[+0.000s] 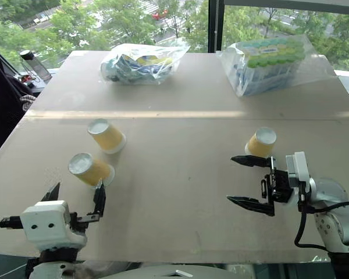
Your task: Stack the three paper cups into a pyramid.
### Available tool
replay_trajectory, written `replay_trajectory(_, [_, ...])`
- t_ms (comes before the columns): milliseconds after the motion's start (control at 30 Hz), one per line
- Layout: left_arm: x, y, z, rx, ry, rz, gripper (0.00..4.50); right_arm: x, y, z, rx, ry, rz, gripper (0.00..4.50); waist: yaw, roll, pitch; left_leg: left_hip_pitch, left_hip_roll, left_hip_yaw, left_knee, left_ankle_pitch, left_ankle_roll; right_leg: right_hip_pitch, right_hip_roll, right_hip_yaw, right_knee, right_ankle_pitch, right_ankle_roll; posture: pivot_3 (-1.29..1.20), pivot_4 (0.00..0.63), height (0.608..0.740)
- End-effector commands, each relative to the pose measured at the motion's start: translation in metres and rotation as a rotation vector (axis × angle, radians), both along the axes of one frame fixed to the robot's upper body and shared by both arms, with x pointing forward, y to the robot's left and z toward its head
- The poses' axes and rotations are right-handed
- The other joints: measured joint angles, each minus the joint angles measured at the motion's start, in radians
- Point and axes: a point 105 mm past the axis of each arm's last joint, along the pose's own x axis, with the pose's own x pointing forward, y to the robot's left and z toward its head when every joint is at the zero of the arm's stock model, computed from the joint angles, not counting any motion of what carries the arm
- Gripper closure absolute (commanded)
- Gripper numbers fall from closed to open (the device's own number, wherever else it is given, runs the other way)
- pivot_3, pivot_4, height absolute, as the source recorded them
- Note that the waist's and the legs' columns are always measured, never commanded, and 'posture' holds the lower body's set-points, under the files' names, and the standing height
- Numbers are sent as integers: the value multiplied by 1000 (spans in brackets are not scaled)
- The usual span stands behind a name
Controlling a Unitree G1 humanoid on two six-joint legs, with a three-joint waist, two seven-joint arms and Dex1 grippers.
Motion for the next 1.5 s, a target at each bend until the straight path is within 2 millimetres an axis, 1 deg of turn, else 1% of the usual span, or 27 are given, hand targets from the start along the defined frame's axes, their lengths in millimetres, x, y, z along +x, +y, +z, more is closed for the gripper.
replay_trajectory(33, [3,11,-3,-7,1,21,57,-1,0,8,19,-18,16,0,0,0,0,0,0,0,0,0,0,0,0,0,0,0,0,0,150,740])
replay_trajectory(167, [10,15,-13,-52,5,4,57,-1,1,9,17,-21,7,0,0,0,0,0,0,0,0,0,0,0,0,0,0,0,0,0,150,740])
replay_trajectory(267, [20,23,-24,-90,5,-4,57,0,2,13,31,-28,-2,0,0,0,0,0,0,-1,0,0,0,0,0,0,1,0,0,0,150,740])
replay_trajectory(333, [28,29,-27,-87,0,-10,57,0,1,12,36,-29,-10,0,0,0,-1,1,0,-1,0,0,0,0,0,0,1,0,0,0,150,740])
replay_trajectory(433, [38,35,-31,-76,1,-29,57,2,1,12,47,-32,-36,0,-1,0,-1,1,0,-1,0,0,0,0,0,0,2,0,0,0,150,740])
replay_trajectory(567, [48,36,-35,-67,11,-80,57,8,-1,13,67,-37,-96,0,-3,1,-1,1,0,1,0,0,0,0,0,1,2,0,0,0,150,740])
replay_trajectory(700, [56,38,-35,-71,-3,-110,57,8,-1,13,66,-39,-103,0,-4,1,-1,1,0,0,0,0,0,0,0,0,2,0,0,0,150,740])
replay_trajectory(800, [59,41,-35,-77,-12,-114,57,7,-1,14,68,-38,-109,0,-4,1,-1,1,0,0,0,0,0,-1,0,0,2,0,0,0,150,740])
replay_trajectory(900, [61,45,-34,-88,-26,-109,849,5,-1,13,69,-35,-114,0,-5,1,-1,1,0,0,1,0,0,-1,0,0,2,0,0,0,150,740])
replay_trajectory(967, [61,46,-34,-88,-30,-111,1728,4,-1,13,69,-32,-117,0,-6,1,-2,1,0,0,1,0,0,-1,0,0,2,0,0,0,150,740])
replay_trajectory(1000, [62,46,-34,-87,-29,-114,2070,4,-1,12,70,-31,-119,0,-7,1,-2,1,0,0,1,0,0,-1,0,0,2,0,0,0,150,740])
replay_trajectory(1033, [62,46,-34,-83,-29,-117,2198,3,-1,12,70,-30,-121,0,-9,1,-2,1,0,0,1,0,0,-1,0,0,2,0,0,0,150,740])
replay_trajectory(1100, [64,44,-32,-65,-29,-138,2198,3,-2,12,72,-30,-129,0,-10,1,-2,1,0,0,1,0,0,-1,0,0,2,0,0,0,150,740])
replay_trajectory(1167, [70,28,-24,-35,-36,-243,2198,3,-5,12,80,-28,-157,0,-11,1,-2,1,0,0,1,0,0,-1,0,0,3,0,0,0,150,740])
replay_trajectory(1200, [72,15,-20,-21,-37,-321,2198,3,-8,12,82,-26,-175,0,-10,1,-2,1,0,0,1,0,0,-1,0,0,3,0,0,0,150,740])
replay_trajectory(1267, [76,-2,-16,-3,-31,-432,2198,3,-11,12,85,-23,-202,0,-12,1,-2,1,0,-2,2,0,0,-1,0,0,3,0,0,0,150,740])
replay_trajectory(1300, [81,-11,-14,-17,-35,-477,2198,4,-13,11,86,-22,-221,0,-13,2,-2,1,0,-1,3,0,0,-1,0,0,3,0,0,0,150,740])
replay_trajectory(1367, [100,-35,-8,-5,-43,-604,2198,6,-15,10,93,-16,-273,0,-15,2,-2,1,0,-1,3,0,0,0,0,0,3,1,0,0,150,740])
replay_trajectory(1433, [120,-61,-4,9,-46,-736,2198,10,-16,7,83,-11,-339,0,-6,2,-2,1,-1,-3,5,0,-1,-1,0,0,5,1,0,0,150,740])
replay_trajectory(1500, [137,-81,-1,15,-46,-829,2198,12,-16,6,88,-12,-386,0,-12,4,-4,0,-1,-4,9,1,-1,-1,1,-2,9,1,0,0,150,740])
